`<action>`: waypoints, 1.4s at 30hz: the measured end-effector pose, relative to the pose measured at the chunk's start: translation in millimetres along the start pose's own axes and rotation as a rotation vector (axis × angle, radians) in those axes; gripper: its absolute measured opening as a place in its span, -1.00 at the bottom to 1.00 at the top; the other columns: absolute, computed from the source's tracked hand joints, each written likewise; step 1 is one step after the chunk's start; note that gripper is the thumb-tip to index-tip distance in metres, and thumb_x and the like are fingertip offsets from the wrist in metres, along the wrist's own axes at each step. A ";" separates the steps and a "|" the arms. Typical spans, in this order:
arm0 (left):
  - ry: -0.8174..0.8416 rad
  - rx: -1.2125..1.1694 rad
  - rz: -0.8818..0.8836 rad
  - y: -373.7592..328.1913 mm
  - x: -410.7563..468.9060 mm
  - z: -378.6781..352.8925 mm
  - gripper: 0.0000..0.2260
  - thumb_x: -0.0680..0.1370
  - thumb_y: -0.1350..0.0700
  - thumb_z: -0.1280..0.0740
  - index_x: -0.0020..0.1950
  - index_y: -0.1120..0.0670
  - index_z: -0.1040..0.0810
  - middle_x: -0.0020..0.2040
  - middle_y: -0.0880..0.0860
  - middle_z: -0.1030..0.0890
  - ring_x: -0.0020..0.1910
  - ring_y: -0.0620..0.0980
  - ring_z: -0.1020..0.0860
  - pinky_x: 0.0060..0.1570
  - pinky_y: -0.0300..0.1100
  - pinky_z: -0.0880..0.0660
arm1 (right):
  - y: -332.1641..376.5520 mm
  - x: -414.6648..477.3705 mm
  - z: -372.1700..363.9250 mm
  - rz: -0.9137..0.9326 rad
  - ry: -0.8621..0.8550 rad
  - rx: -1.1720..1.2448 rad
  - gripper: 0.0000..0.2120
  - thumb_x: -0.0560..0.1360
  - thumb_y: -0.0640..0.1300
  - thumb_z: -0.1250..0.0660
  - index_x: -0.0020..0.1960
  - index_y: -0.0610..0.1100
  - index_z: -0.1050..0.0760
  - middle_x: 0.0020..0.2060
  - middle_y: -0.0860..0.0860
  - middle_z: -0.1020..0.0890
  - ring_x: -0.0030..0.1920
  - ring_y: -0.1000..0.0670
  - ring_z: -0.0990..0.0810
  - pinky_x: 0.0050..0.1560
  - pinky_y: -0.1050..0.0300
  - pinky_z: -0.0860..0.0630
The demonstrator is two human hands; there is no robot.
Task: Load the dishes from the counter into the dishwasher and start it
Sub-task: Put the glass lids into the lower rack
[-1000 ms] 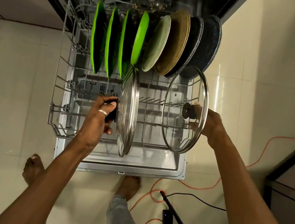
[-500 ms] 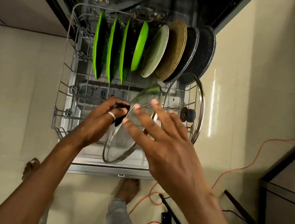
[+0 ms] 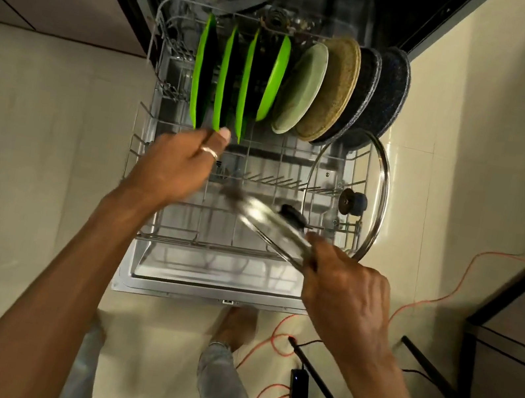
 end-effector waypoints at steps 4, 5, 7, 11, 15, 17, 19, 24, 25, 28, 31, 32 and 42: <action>-0.080 0.009 0.034 19.5 6.0 14.0 -0.59 0.68 -0.20 -0.12 0.04 0.08 -0.59 -0.21 0.13 -0.63 -0.31 0.10 -0.56 -0.22 -0.01 -0.54 | -29.5 -2.2 15.1 -0.272 -0.133 0.074 -0.81 0.55 -0.23 -0.35 -0.19 -0.13 -0.40 -0.53 0.24 -0.24 -0.59 0.26 -0.16 -0.52 0.38 -0.05; -0.066 0.026 0.031 22.5 4.9 11.8 -0.61 0.68 -0.18 -0.13 0.02 0.08 -0.59 -0.22 0.12 -0.63 -0.28 0.12 -0.59 -0.17 0.04 -0.57 | -35.7 -1.4 19.4 -0.336 -0.170 0.093 -0.76 0.56 -0.23 -0.35 -0.22 -0.09 -0.34 -0.53 0.25 -0.22 -0.58 0.27 -0.15 -0.50 0.37 -0.02; -0.023 0.027 0.041 28.6 1.4 3.9 -0.65 0.69 -0.15 -0.15 0.07 0.06 -0.60 -0.20 0.11 -0.65 -0.21 0.12 -0.61 -0.08 0.07 -0.59 | -44.9 1.9 21.6 -0.426 -0.192 0.114 -0.75 0.58 -0.19 -0.32 -0.23 -0.11 -0.32 -0.54 0.20 -0.26 -0.57 0.23 -0.21 -0.48 0.34 -0.04; 0.046 0.012 0.097 43.9 -8.1 -14.2 -0.71 0.69 -0.11 -0.17 0.21 -0.02 -0.61 -0.17 0.02 -0.66 -0.17 0.02 -0.62 -0.01 -0.02 -0.57 | -53.2 13.6 10.0 -0.460 -0.161 0.119 -0.81 0.59 -0.17 -0.27 -0.17 -0.22 -0.42 -0.51 0.13 -0.34 -0.53 0.13 -0.31 -0.46 0.31 -0.12; 0.076 0.003 0.106 48.1 -16.7 -23.9 -0.72 0.69 -0.07 -0.19 0.31 -0.05 -0.58 -0.13 -0.07 -0.64 -0.15 -0.03 -0.62 0.01 -0.04 -0.58 | -51.0 30.7 -4.5 -0.445 -0.155 0.147 -0.81 0.60 -0.17 -0.26 -0.13 -0.27 -0.47 -0.50 0.07 -0.41 -0.53 0.09 -0.36 -0.47 0.29 -0.18; 0.080 0.016 0.099 49.0 -18.0 -25.7 -0.71 0.69 -0.07 -0.20 0.32 -0.04 -0.57 -0.10 -0.05 -0.65 -0.17 -0.04 -0.60 -0.04 -0.07 -0.57 | -44.5 38.3 -10.9 -0.418 -0.157 0.152 -0.83 0.60 -0.18 -0.26 -0.11 -0.26 -0.47 -0.46 -0.04 -0.49 -0.52 -0.02 -0.43 -0.45 0.24 -0.24; 0.082 0.022 0.091 49.3 -17.9 -26.9 -0.71 0.68 -0.07 -0.20 0.32 -0.04 -0.57 -0.08 -0.04 -0.65 -0.22 -0.06 -0.57 -0.12 -0.10 -0.53 | -38.2 43.9 -14.9 -0.407 -0.161 0.145 -0.83 0.60 -0.17 -0.26 -0.05 -0.29 -0.49 -0.41 -0.09 -0.51 -0.46 -0.13 -0.47 -0.36 0.16 -0.32; 0.087 0.012 0.087 46.2 -16.5 -24.4 -0.71 0.69 -0.06 -0.19 0.33 -0.02 -0.57 -0.01 -0.04 -0.63 -0.03 0.00 -0.61 0.05 -0.06 -0.56 | -30.9 59.2 -27.7 -0.417 -0.119 0.088 -0.76 0.63 -0.12 -0.23 0.00 -0.32 -0.50 -0.27 -0.15 -0.55 -0.26 -0.25 -0.59 -0.24 0.09 -0.36; 0.090 0.012 0.084 45.5 -16.1 -23.8 -0.71 0.69 -0.05 -0.19 0.33 -0.02 -0.57 0.02 -0.03 -0.64 0.03 0.01 -0.62 0.11 -0.03 -0.56 | -30.5 62.0 -30.8 -0.422 -0.110 0.079 -0.75 0.63 -0.11 -0.23 0.01 -0.32 -0.50 -0.25 -0.15 -0.56 -0.21 -0.26 -0.62 -0.23 0.08 -0.37; 0.094 0.016 0.079 45.2 -15.6 -23.4 -0.72 0.69 -0.04 -0.20 0.32 -0.02 -0.57 0.07 -0.03 -0.64 0.06 0.01 -0.63 0.16 -0.01 -0.57 | -26.6 68.3 -37.4 -0.426 -0.087 0.082 -0.73 0.65 -0.09 -0.22 0.05 -0.31 -0.51 -0.23 -0.09 -0.47 -0.16 -0.21 -0.59 -0.20 0.09 -0.34; 0.094 0.014 0.088 47.0 -16.3 -23.6 -0.72 0.69 -0.04 -0.20 0.32 -0.01 -0.57 0.00 -0.07 -0.61 0.04 0.00 -0.62 0.14 -0.03 -0.56 | -22.7 75.0 -41.6 -0.413 -0.075 0.082 -0.71 0.67 -0.08 -0.20 0.10 -0.32 -0.51 -0.22 -0.09 -0.50 -0.16 -0.19 -0.59 -0.19 0.12 -0.33; 0.096 0.012 0.093 48.4 -16.5 -24.5 -0.72 0.69 -0.04 -0.20 0.32 -0.01 -0.57 -0.02 -0.08 -0.60 0.03 -0.01 -0.62 0.13 -0.04 -0.56 | -23.0 76.7 -42.6 -0.417 -0.081 0.078 -0.71 0.67 -0.08 -0.20 0.10 -0.33 -0.51 -0.19 -0.14 -0.57 -0.12 -0.23 -0.61 -0.18 0.11 -0.34; 0.104 0.003 0.100 51.4 -18.2 -30.1 -0.73 0.68 -0.07 -0.22 0.29 -0.03 -0.58 -0.02 -0.05 -0.64 -0.03 -0.02 -0.64 0.13 0.03 -0.59 | -21.3 78.8 -37.9 -0.457 -0.096 0.061 -0.70 0.68 -0.12 -0.20 0.14 -0.37 -0.51 -0.05 -0.24 -0.62 -0.01 -0.25 -0.62 -0.15 0.05 -0.40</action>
Point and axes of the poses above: each hand's wrist, its own x-axis towards the middle knuckle, its own z-axis out of the back of the hand, y = z × x, the point moved 7 cm from there along x, towards the middle knuckle
